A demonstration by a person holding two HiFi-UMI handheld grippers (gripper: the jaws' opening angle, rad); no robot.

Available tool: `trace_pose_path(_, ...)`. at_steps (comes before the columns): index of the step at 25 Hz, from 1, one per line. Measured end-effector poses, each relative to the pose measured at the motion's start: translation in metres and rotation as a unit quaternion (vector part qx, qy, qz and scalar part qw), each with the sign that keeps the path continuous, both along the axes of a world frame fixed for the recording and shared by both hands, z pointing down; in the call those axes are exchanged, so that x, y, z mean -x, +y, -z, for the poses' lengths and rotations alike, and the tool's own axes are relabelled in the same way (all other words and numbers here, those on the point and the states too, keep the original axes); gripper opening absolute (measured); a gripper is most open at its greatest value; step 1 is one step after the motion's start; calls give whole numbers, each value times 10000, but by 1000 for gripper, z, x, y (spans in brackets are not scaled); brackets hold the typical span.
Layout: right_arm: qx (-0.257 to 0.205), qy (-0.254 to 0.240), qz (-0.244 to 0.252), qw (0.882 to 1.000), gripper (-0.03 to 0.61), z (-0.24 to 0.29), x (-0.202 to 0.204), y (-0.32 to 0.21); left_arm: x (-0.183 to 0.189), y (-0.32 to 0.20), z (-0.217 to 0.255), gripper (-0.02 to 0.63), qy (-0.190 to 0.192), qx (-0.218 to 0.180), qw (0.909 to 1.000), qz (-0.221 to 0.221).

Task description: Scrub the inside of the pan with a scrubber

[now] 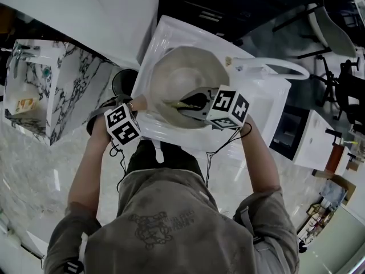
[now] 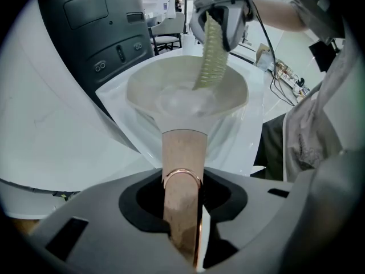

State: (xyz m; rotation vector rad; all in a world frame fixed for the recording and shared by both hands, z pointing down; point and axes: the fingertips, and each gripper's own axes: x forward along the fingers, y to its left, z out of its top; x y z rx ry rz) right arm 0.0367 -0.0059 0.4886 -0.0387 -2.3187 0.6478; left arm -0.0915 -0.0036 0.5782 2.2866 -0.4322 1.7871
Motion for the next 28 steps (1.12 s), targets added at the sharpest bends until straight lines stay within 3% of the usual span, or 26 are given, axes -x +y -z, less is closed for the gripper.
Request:
trace_pose_path(1, -626, 407, 263, 9969, 80, -3, -6, -9, 0, 0, 0, 149, 3, -5, 10000, 1)
trace_pose_path(3, -1598, 1083, 652, 9790, 80, -11, -15, -25, 1, 0, 0, 149, 13, -5, 10000, 5)
trace_pose_path(7, -3051, 1331, 664, 9406, 80, -13, -8, -64, 0, 0, -1, 149, 45, -9, 10000, -5)
trace_pose_path(10, -4283, 1604, 1028, 8833, 80, -23, -2, -90, 2, 0, -2, 149, 37, 2, 10000, -16)
trace_pose_path(13, -5100, 1945, 1511, 8241, 80, -41, -3, -110, 5, 1, -2, 149, -4, 1, 10000, 4)
trace_pose_path(16, -5549, 2230, 1878, 7791, 80, -58, -11, -122, 3, 2, -3, 149, 8, -8, 10000, 16)
trace_pose_path(18, -5658, 2479, 2112, 7575, 80, -72, -20, -126, 2, 2, -3, 149, 21, -12, 10000, 25)
trace_pose_path(20, -5576, 2753, 2309, 7483, 80, -86, -31, -127, 2, 1, -2, 149, 36, -27, 10000, 38)
trace_pose_path(24, -5255, 3091, 2498, 7523, 81, -116, -56, -122, 1, 1, -2, 149, 39, -3, 10000, 44)
trace_pose_path(28, -4553, 3260, 2228, 7979, 81, -134, -79, -104, 2, 2, -4, 149, 23, 65, 10000, 45)
